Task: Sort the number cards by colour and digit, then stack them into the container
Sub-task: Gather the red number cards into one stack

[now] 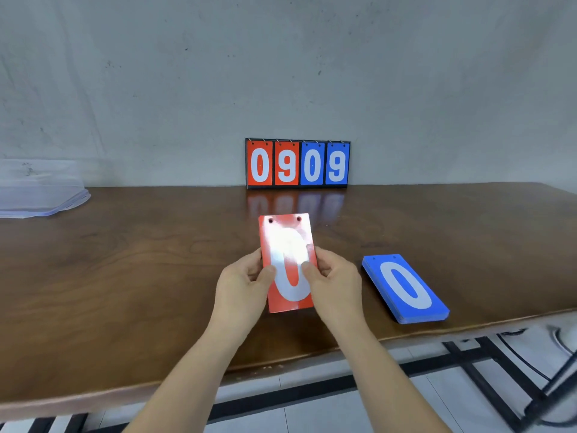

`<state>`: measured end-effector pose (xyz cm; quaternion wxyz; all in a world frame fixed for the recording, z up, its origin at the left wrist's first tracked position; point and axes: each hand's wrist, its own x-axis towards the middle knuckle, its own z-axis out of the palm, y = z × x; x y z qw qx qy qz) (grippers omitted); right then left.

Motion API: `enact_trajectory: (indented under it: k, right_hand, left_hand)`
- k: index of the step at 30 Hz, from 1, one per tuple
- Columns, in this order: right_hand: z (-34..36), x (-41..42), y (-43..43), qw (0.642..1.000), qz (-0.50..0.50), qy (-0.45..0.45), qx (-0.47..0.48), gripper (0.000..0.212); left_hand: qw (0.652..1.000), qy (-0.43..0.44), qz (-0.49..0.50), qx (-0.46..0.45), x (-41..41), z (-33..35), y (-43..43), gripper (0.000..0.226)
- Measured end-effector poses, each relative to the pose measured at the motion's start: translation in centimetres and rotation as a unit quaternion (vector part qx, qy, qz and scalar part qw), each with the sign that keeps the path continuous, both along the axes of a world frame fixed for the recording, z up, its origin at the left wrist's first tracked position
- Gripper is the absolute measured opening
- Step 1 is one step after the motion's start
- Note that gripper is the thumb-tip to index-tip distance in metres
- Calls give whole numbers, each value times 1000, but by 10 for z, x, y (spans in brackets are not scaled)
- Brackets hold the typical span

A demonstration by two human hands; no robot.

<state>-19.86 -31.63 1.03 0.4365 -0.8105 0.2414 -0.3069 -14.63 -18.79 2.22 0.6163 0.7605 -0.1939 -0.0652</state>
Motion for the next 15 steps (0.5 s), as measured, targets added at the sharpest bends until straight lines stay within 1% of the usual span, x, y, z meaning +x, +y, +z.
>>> enact_trajectory:
  k: [3, 6, 8, 10, 13, 15]
  right_hand:
    - [-1, -10, -10, 999, -15, 37, 22, 19]
    - [-3, -19, -19, 996, -26, 79, 29, 15]
    - [-5, -24, -27, 994, -39, 101, 25, 14]
    - [-9, -27, -35, 991, -50, 122, 15, 14]
    - [-16, -27, -42, 987, -56, 149, -5, 14]
    - [-20, -24, -44, 985, -62, 160, -23, 15]
  left_hand:
    - [998, 24, -11, 53, -5, -6, -13, 31]
    - [991, 18, -9, 131, -9, -12, -27, 17]
    - [984, 6, -3, 179, -12, -14, -38, 21]
    - [972, -4, 4, 235, -15, -14, -47, 27]
    - [943, -18, 33, 330, -16, -15, -58, 30]
    - [932, -17, 57, 359, -17, -16, -62, 32]
